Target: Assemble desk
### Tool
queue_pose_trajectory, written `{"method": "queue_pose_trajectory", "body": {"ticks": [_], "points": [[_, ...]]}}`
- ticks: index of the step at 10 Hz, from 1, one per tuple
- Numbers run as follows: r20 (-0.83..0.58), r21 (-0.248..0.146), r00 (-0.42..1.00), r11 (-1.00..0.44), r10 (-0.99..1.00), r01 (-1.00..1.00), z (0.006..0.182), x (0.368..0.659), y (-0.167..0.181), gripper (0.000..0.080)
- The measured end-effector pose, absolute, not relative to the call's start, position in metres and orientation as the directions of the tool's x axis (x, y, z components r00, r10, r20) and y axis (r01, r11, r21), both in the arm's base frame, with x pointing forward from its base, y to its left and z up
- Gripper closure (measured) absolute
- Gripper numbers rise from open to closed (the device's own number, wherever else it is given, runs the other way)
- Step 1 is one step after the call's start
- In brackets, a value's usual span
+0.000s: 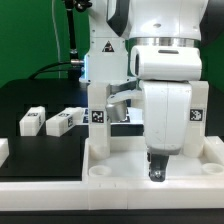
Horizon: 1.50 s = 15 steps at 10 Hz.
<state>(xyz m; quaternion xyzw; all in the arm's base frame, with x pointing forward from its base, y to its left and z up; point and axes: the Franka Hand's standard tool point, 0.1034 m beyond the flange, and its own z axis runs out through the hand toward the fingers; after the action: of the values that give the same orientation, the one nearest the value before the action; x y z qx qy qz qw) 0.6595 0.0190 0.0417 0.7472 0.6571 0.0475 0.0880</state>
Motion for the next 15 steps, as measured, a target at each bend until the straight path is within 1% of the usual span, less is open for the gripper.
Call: {"method": "queue_pose_trajectory", "body": {"ticks": [2,3,4,5,6,7,8,9,11,12,13,14,15], "points": [[-0.045,0.194,0.133,-0.122,0.990,0.973,0.042,0.659,0.018,0.0150],[-0.047,0.194,0.136,-0.125,0.990,0.973,0.045,0.661,0.016,0.0150],[-0.056,0.192,0.152,-0.139,0.987,0.971,0.068,0.666,0.008,0.0150],[-0.069,0.182,0.178,-0.163,0.982,0.970,0.101,0.668,-0.005,0.0150],[-0.079,0.185,0.206,-0.189,0.975,0.964,0.125,0.674,-0.018,0.0150],[-0.079,0.212,0.235,-0.214,0.969,0.954,0.141,0.678,-0.032,0.0150],[-0.059,0.239,0.325,-0.302,0.944,0.923,0.138,0.675,-0.044,0.0150],[-0.049,0.231,0.379,-0.358,0.924,0.904,0.134,0.672,-0.043,0.0150],[-0.013,0.235,0.513,-0.496,0.858,0.836,0.132,0.672,-0.044,0.0150],[0.013,0.235,0.561,-0.548,0.827,0.803,0.125,0.667,-0.055,0.0150],[0.027,0.212,0.632,-0.622,0.775,0.754,0.130,0.659,-0.077,0.0150],[0.050,0.199,0.705,-0.699,0.707,0.687,0.141,0.652,-0.096,0.0150],[0.061,0.187,0.773,-0.768,0.632,0.613,0.143,0.638,-0.111,0.0150]]}}
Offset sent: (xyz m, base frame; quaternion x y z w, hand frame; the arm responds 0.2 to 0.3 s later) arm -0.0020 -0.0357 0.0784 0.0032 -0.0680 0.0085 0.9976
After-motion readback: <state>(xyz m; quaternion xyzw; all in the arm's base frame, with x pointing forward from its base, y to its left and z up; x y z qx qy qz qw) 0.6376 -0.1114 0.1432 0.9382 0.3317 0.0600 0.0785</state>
